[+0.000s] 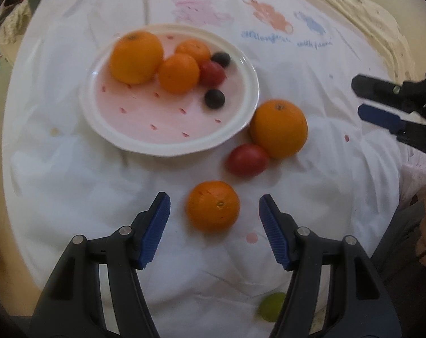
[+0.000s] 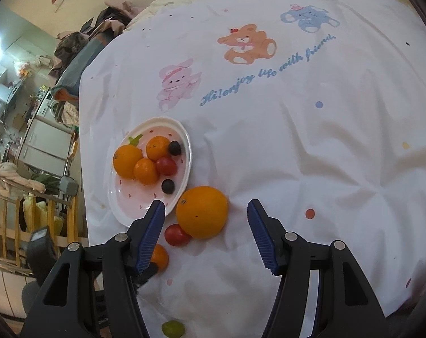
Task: Organize fruits
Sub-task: 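Withdraw both grippers from the plate toward the remaining fruit, then grasp a tangerine beside the plate with the left gripper, then grasp the large orange with the right gripper while the left gripper holds the tangerine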
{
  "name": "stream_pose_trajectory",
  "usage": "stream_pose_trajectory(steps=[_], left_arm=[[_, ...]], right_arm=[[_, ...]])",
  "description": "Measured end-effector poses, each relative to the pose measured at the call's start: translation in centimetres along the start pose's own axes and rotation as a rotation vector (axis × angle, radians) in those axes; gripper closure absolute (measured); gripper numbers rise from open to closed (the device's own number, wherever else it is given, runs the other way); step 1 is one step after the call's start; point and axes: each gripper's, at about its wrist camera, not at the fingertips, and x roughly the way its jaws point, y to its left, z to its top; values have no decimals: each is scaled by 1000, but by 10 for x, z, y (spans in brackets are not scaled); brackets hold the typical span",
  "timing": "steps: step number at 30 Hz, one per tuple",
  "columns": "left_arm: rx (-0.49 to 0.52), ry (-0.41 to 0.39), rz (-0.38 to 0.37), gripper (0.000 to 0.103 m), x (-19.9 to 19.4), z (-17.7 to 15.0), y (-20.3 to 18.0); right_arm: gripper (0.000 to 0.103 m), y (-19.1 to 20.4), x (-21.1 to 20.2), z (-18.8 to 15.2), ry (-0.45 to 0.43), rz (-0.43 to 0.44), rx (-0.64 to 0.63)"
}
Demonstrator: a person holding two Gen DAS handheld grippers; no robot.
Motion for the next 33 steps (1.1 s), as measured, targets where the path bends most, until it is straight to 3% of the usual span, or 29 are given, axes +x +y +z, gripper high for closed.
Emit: stream_pose_trajectory(steps=[3, 9, 18, 22, 27, 33], left_arm=[[15, 21, 5, 44, 8, 1, -4], [20, 29, 34, 63, 11, 3, -1], [54, 29, 38, 66, 5, 2, -2], [12, 4, 22, 67, -15, 1, 5], [-71, -94, 25, 67, -53, 3, 23], [-183, -128, 52, 67, -62, 5, 46]], right_arm=[[39, -1, -1, 1, -3, -6, 1], [39, -3, -1, 0, -8, -14, 7], [39, -1, 1, 0, -1, -26, -7], [38, -1, 3, -1, 3, -34, -5], [33, 2, 13, -3, 39, -45, -21], [30, 15, 45, -3, 115, -90, -95]])
